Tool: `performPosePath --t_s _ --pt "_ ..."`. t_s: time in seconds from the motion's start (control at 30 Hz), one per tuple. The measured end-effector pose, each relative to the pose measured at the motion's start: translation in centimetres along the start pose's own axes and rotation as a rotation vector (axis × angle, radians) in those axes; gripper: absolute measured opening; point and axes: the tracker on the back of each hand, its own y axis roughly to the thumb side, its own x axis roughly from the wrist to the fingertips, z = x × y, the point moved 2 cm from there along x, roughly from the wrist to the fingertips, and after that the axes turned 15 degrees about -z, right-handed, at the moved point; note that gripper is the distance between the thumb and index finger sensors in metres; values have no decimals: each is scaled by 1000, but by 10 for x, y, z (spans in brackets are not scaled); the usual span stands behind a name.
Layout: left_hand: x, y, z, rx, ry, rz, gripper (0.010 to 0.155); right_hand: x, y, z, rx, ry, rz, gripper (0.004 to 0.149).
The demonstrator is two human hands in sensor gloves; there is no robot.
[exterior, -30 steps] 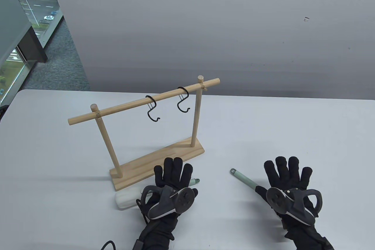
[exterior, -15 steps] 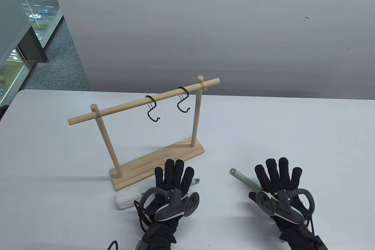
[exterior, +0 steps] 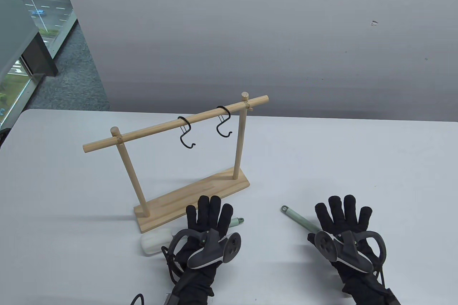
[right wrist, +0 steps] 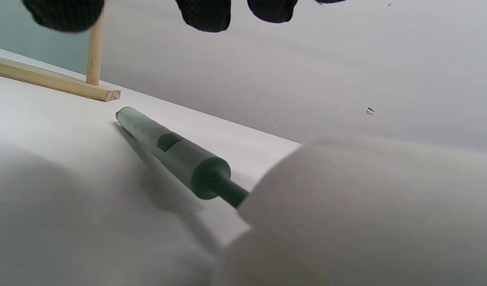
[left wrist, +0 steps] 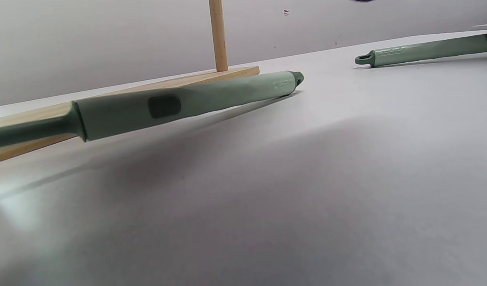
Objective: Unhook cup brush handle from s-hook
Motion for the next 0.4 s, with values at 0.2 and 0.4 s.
performPosePath --t_s 0.2,0.4 --pt "0 -1 0 0 -7 -7 88 0 0 1 6 11 -1 81" --pt "0 -1 0 -1 -14 -10 88 0 0 0 1 28 2 81"
